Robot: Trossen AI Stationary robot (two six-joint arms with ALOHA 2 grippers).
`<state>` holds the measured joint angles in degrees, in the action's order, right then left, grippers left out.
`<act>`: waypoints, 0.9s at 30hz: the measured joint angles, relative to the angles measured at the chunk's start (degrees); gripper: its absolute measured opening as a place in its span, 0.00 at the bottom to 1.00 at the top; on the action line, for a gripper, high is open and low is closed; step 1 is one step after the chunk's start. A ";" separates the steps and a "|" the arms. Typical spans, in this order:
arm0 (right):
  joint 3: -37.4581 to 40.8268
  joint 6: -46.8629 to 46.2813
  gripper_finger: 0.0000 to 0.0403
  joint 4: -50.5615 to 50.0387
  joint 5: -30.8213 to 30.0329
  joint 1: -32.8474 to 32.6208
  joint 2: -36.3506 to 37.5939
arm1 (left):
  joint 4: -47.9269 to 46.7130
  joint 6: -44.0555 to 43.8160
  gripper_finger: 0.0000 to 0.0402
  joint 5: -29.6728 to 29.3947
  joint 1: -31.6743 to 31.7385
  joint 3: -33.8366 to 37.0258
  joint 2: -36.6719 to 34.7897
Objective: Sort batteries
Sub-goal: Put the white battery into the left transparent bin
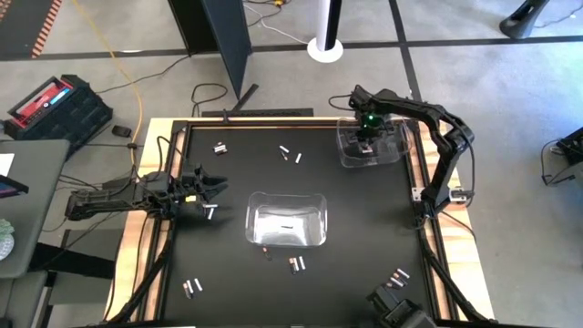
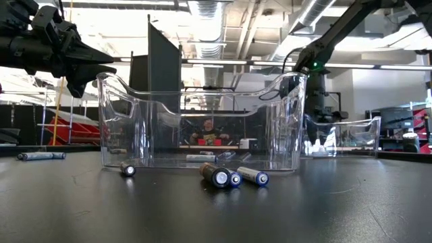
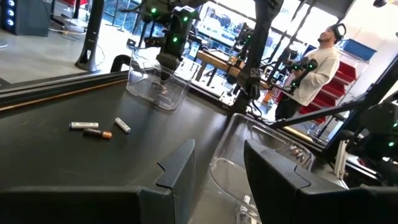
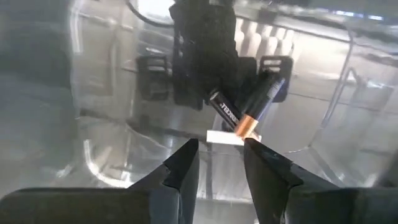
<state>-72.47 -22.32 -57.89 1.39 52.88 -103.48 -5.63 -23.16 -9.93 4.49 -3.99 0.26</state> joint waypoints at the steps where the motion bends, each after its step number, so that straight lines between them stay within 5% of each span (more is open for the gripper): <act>1: 0.00 -0.04 0.36 -0.02 0.00 0.00 1.12 | 0.00 0.00 0.33 0.00 0.02 0.00 0.01; 14: 0.00 -1.62 0.35 -4.97 -0.06 -2.64 21.75 | 0.22 0.00 0.33 -0.07 0.02 0.00 0.01; 21: 0.01 -4.65 0.35 -6.97 -0.40 -11.79 32.48 | 2.79 0.04 0.33 -3.66 0.00 0.09 0.42; 27: 7.22 -8.53 0.35 1.95 -0.44 -22.46 42.61 | 3.34 -0.36 0.33 -4.68 0.01 0.09 2.88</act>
<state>-65.25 -30.85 -55.94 0.95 30.43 -60.86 -2.29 -23.51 -14.61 4.50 -3.90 3.14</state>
